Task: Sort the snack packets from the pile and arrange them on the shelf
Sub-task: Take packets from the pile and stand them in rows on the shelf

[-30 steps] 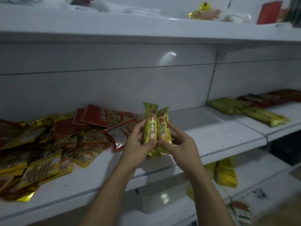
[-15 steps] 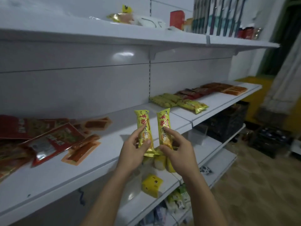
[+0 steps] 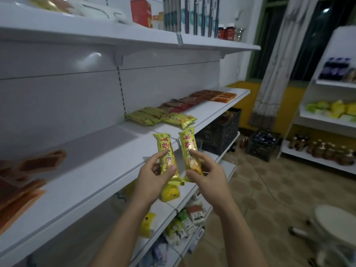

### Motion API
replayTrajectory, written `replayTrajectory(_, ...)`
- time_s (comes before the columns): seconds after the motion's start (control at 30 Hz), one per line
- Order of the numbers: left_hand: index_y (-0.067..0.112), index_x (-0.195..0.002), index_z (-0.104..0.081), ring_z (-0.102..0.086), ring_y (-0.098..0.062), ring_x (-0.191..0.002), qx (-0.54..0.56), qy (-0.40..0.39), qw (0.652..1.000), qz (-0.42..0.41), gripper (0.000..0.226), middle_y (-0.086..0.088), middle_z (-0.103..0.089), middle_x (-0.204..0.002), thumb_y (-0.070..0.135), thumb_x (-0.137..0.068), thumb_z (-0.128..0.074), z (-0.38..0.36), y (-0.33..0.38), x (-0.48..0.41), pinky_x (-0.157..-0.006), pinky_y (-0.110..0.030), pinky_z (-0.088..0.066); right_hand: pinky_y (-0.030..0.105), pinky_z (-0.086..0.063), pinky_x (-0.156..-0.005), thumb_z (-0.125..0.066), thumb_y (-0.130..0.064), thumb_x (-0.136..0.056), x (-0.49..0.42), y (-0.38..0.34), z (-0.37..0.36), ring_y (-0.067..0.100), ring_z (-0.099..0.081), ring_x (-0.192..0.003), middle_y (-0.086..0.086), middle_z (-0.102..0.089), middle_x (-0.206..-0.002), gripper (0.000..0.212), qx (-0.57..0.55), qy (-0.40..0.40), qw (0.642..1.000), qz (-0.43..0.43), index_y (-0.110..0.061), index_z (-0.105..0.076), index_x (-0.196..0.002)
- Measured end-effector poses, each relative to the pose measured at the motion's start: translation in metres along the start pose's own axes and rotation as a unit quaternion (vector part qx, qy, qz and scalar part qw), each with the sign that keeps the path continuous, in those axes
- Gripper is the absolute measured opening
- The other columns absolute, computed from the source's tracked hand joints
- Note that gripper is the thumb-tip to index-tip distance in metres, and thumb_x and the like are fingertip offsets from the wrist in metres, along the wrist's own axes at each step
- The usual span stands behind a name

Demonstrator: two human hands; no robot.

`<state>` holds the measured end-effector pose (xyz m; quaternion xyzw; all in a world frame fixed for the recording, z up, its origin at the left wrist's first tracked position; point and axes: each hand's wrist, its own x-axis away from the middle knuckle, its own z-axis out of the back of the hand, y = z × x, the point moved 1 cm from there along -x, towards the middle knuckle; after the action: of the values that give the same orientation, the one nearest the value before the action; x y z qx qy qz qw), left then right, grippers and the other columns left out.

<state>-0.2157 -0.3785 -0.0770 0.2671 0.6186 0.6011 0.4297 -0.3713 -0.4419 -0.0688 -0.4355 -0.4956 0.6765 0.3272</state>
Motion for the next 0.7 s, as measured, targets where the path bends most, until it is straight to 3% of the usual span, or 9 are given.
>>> replayTrajectory(0.17, 0.058, -0.113, -0.061, -0.066, -0.022, -0.106, 0.011, -0.010, 1.000, 0.013, 0.047, -0.002, -0.071, -0.111, 0.027, -0.083, -0.078, -0.019, -0.013, -0.036, -0.092, -0.048, -0.055, 0.020, -0.051, -0.063, -0.067, 0.001, -0.087, -0.028, 0.011, 0.015, -0.001, -0.059, -0.068, -0.007, -0.064, -0.105, 0.049, 0.018, 0.000, 1.000, -0.017, -0.033, -0.064, -0.122)
replayTrajectory(0.27, 0.052, -0.117, -0.060, -0.066, -0.020, -0.105, 0.023, -0.021, 0.999, 0.017, 0.051, 0.000, -0.072, -0.110, 0.022, -0.081, -0.080, -0.029, -0.021, -0.063, -0.092, -0.047, -0.055, 0.019, -0.048, -0.058, -0.067, 0.000, -0.086, -0.056, 0.021, 0.019, 0.000, -0.055, -0.064, -0.005, -0.064, -0.096, 0.050, 0.039, -0.002, 0.999, -0.021, -0.035, -0.063, -0.121)
replayTrajectory(0.43, 0.049, -0.115, -0.059, -0.068, -0.015, -0.098, 0.034, -0.004, 0.999, 0.022, 0.055, 0.000, -0.072, -0.106, 0.015, -0.078, -0.082, -0.037, -0.034, -0.118, -0.085, -0.036, -0.058, 0.018, -0.047, -0.059, -0.068, -0.004, -0.087, -0.123, 0.038, 0.018, -0.002, -0.057, -0.067, -0.007, -0.065, -0.100, 0.050, 0.067, -0.033, 0.997, -0.021, -0.038, -0.062, -0.124)
replayTrajectory(0.5, 0.046, -0.117, -0.059, -0.070, -0.014, -0.093, 0.036, 0.013, 0.999, 0.024, 0.055, -0.001, -0.073, -0.102, 0.014, -0.078, -0.081, -0.036, -0.041, -0.140, -0.081, -0.033, -0.058, 0.020, -0.053, -0.066, -0.070, -0.006, -0.087, -0.152, 0.045, 0.013, -0.003, -0.061, -0.077, -0.011, -0.065, -0.104, 0.050, 0.073, -0.052, 0.996, -0.015, -0.037, -0.062, -0.125)
replayTrajectory(0.6, 0.038, -0.126, -0.057, -0.071, -0.011, -0.086, 0.051, 0.040, 0.997, 0.046, 0.057, 0.000, -0.074, -0.098, 0.013, -0.080, -0.079, -0.031, -0.049, -0.170, -0.069, -0.025, -0.057, 0.038, -0.057, -0.087, -0.073, -0.009, -0.086, -0.195, 0.057, 0.002, 0.009, -0.064, -0.103, -0.016, -0.065, -0.118, 0.053, 0.091, -0.086, 0.992, -0.010, -0.042, -0.062, -0.125)
replayTrajectory(0.7, 0.042, -0.126, -0.057, -0.072, -0.015, -0.087, 0.056, 0.068, 0.994, 0.069, 0.059, 0.001, -0.074, -0.099, 0.013, -0.080, -0.080, -0.026, -0.059, -0.194, -0.069, -0.033, -0.059, 0.034, -0.055, -0.091, -0.074, -0.011, -0.086, -0.229, 0.065, -0.007, 0.002, -0.060, -0.111, -0.023, -0.061, -0.125, 0.053, 0.103, -0.120, 0.987, -0.003, -0.044, -0.062, -0.125)
